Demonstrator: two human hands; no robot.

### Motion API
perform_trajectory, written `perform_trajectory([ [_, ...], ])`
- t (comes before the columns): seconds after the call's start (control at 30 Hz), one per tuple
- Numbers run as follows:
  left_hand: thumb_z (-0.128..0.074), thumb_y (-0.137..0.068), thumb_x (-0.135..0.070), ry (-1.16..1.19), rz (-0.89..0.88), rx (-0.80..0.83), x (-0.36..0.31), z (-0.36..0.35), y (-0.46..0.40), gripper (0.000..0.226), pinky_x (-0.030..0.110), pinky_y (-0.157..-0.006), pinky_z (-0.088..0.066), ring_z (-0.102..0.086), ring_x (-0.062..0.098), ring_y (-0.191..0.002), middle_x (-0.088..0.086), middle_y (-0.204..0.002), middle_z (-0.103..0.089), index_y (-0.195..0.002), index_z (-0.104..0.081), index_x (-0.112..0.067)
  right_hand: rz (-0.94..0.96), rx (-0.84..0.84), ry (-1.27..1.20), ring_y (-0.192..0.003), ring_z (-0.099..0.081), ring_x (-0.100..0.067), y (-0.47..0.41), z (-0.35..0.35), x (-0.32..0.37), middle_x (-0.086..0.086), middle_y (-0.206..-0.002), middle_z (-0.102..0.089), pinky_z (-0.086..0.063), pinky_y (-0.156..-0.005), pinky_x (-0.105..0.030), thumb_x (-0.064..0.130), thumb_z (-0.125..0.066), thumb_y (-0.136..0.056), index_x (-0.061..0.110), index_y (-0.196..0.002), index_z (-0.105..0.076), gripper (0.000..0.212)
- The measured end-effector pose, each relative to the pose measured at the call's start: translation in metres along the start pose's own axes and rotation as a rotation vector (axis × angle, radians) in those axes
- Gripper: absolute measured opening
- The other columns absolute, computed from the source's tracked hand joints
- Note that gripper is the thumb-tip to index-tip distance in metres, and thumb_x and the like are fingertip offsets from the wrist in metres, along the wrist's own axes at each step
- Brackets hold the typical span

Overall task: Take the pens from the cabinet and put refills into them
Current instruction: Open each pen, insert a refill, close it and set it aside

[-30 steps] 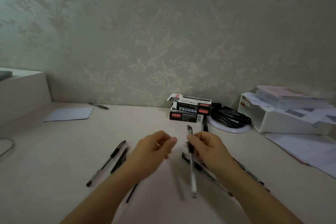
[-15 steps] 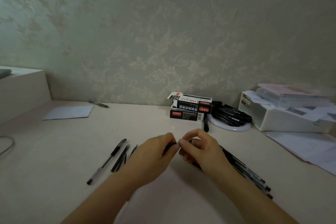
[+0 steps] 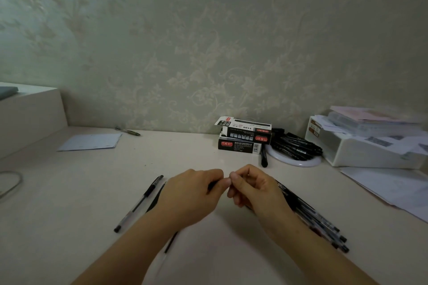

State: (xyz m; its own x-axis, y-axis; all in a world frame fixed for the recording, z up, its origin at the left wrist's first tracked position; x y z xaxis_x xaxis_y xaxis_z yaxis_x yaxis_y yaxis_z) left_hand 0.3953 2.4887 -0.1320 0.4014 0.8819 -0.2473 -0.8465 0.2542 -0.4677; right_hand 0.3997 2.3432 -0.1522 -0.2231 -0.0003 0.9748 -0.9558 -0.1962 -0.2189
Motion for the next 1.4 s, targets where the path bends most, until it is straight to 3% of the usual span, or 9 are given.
perform_trajectory([
  [0.17,-0.013,-0.070,-0.085,-0.022,0.158,-0.034,0.024,0.007,-0.004,0.073,0.025,-0.047,-0.032,-0.043,0.011,-0.048,-0.001,-0.050,-0.045,-0.060,-0.037,-0.017,0.091,-0.140,0.025,-0.061,-0.063,-0.012,-0.001,0.013,0.009,-0.008,-0.074,-0.071,-0.054,-0.062,-0.021,0.019,-0.065,-0.092,0.007,-0.088,-0.064,0.013],
  [0.27,-0.016,-0.081,-0.074,0.022,0.201,-0.023,0.025,0.003,-0.003,0.056,0.030,-0.050,-0.033,-0.046,0.016,-0.054,-0.002,-0.055,-0.047,-0.068,-0.033,-0.023,0.154,-0.160,0.355,-0.069,-0.068,-0.006,-0.001,0.013,0.009,0.002,-0.078,-0.071,-0.055,-0.065,-0.018,0.022,-0.068,-0.091,0.020,-0.087,-0.061,0.008],
  [0.4,-0.034,-0.099,-0.042,0.160,0.162,0.016,0.022,-0.007,0.000,0.023,0.030,-0.047,-0.032,-0.046,0.013,-0.049,-0.004,-0.059,-0.050,-0.085,-0.030,-0.024,0.231,0.007,0.942,-0.083,-0.056,-0.007,0.001,-0.001,-0.005,0.010,-0.085,-0.062,-0.051,-0.072,-0.026,0.024,-0.061,-0.092,0.026,-0.090,-0.053,0.009],
  [0.57,-0.042,-0.099,-0.034,0.106,0.061,0.018,0.016,-0.011,0.001,0.014,0.018,-0.050,-0.031,-0.047,0.007,-0.064,-0.010,-0.081,-0.052,-0.090,-0.037,-0.025,0.337,0.095,1.104,-0.083,-0.042,-0.010,0.002,-0.008,-0.009,0.013,-0.084,-0.055,-0.034,-0.068,-0.022,0.019,-0.058,-0.088,0.023,-0.087,-0.057,0.004],
  [0.73,-0.050,-0.097,-0.032,0.157,0.028,0.043,0.015,-0.015,0.001,0.010,0.036,-0.071,-0.049,-0.053,0.011,-0.078,-0.011,-0.089,-0.052,-0.092,-0.045,-0.023,0.341,0.087,1.091,-0.084,-0.043,-0.007,0.000,-0.005,-0.012,0.011,-0.090,-0.057,-0.031,-0.070,-0.015,0.023,-0.060,-0.088,0.022,-0.090,-0.061,0.002],
  [0.83,-0.051,-0.096,-0.033,0.163,0.002,0.039,0.015,-0.015,0.000,0.010,0.030,-0.070,-0.048,-0.053,0.009,-0.078,-0.012,-0.090,-0.053,-0.092,-0.046,-0.026,0.311,-0.003,1.005,-0.085,-0.047,-0.004,-0.001,-0.001,-0.009,0.014,-0.094,-0.058,-0.040,-0.074,-0.020,0.035,-0.061,-0.091,0.025,-0.097,-0.061,0.011],
  [0.97,-0.053,-0.095,-0.033,0.232,-0.087,0.057,0.006,-0.017,0.000,0.007,0.028,-0.068,-0.047,-0.051,0.006,-0.078,-0.012,-0.091,-0.054,-0.092,-0.049,-0.027,0.184,-0.102,0.661,-0.079,-0.062,-0.002,-0.003,0.008,-0.001,0.017,-0.088,-0.067,-0.052,-0.071,-0.019,0.049,-0.059,-0.091,0.028,-0.099,-0.066,0.024],
  [1.2,-0.054,-0.095,-0.031,0.283,-0.150,0.052,-0.002,-0.017,0.001,0.006,0.029,-0.067,-0.046,-0.051,0.006,-0.077,-0.013,-0.088,-0.055,-0.091,-0.052,-0.027,0.090,-0.049,0.410,-0.068,-0.069,-0.006,-0.002,0.010,-0.004,0.007,-0.074,-0.074,-0.050,-0.061,-0.013,0.025,-0.068,-0.091,0.022,-0.083,-0.074,0.010],
  [1.4,-0.050,-0.097,-0.031,0.367,-0.069,0.101,0.001,-0.018,-0.003,0.013,0.017,-0.063,-0.041,-0.052,0.001,-0.068,-0.012,-0.073,-0.059,-0.090,-0.061,-0.028,0.087,-0.029,0.295,-0.077,-0.070,-0.022,-0.004,0.015,0.001,0.001,-0.081,-0.075,-0.057,-0.070,-0.032,0.019,-0.074,-0.086,0.022,-0.086,-0.075,0.004],
])
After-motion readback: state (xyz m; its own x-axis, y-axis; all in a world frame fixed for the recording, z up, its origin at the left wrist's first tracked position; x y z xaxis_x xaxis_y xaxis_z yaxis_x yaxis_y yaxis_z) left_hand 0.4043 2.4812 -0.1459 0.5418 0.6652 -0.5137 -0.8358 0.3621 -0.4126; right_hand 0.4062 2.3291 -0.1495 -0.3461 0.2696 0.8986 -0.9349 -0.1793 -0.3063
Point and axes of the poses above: each hand's wrist, its own y-axis away from the middle knuckle, its own z-axis out of the back of the hand, x = y × z, the point moved 6 cm from there along -y, towards the middle knuckle
